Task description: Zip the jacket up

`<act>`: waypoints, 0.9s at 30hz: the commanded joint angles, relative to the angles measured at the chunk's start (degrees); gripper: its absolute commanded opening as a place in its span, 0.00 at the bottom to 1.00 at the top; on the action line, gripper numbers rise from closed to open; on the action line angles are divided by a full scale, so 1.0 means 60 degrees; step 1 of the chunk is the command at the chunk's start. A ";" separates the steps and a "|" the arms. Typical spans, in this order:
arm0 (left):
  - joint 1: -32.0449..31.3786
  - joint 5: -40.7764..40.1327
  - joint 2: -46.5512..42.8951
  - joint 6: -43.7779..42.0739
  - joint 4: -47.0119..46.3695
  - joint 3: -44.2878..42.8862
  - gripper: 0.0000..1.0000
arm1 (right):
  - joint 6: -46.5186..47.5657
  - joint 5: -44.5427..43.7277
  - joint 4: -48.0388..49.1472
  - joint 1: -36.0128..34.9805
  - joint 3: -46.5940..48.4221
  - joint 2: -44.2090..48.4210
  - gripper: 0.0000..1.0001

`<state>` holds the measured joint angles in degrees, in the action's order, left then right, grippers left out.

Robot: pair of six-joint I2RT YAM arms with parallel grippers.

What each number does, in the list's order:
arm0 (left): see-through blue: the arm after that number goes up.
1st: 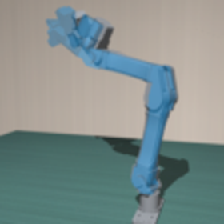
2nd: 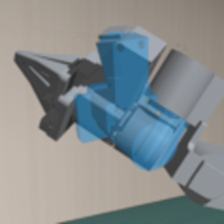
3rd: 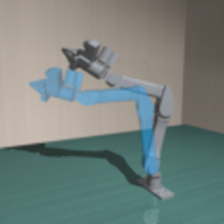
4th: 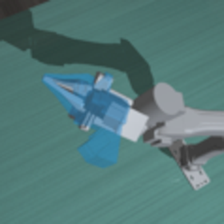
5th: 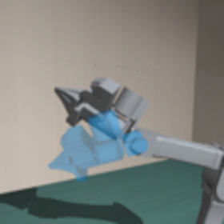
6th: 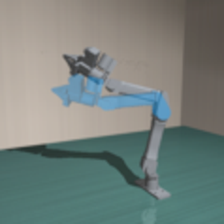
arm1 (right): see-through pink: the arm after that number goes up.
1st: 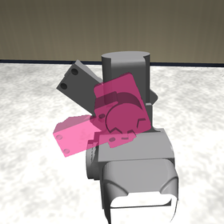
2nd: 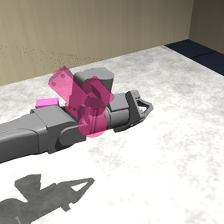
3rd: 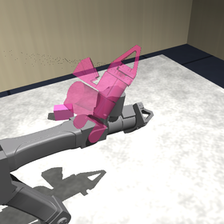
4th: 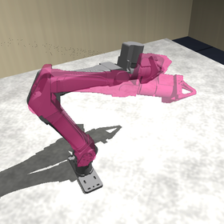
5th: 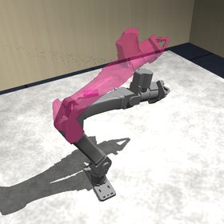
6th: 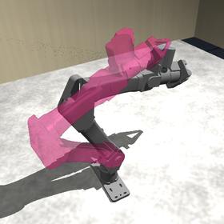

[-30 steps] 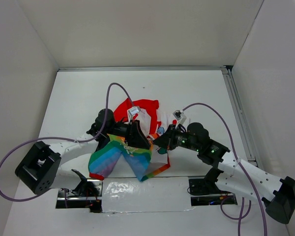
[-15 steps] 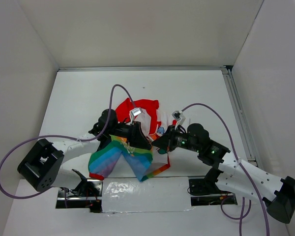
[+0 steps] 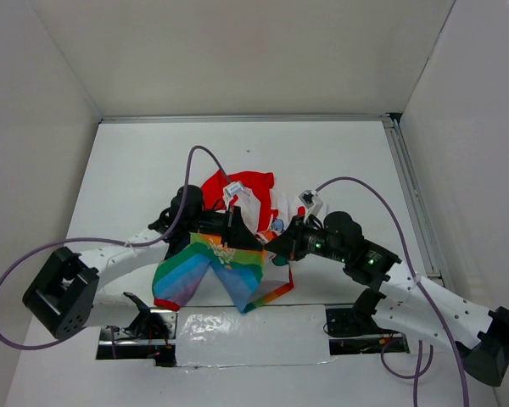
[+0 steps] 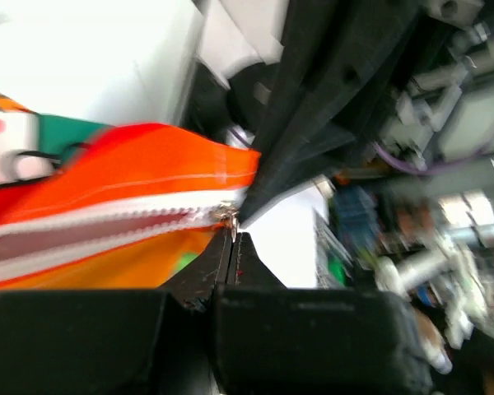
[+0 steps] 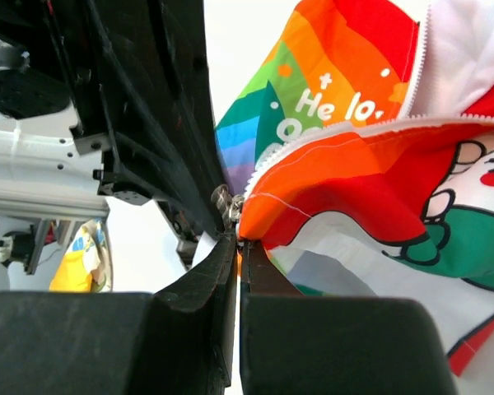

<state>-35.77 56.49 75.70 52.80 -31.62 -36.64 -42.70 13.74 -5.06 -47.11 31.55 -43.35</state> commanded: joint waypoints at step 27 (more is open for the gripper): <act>0.3264 -0.7027 0.2072 -0.2485 0.5651 -0.3292 0.00 | 0.0173 -0.2377 -0.3610 -0.0102 0.1656 0.2450 0.00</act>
<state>-20.73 21.78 84.07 41.06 -0.32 -51.55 -40.84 1.34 -26.33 -47.18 39.88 -30.20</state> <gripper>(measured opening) 0.033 0.030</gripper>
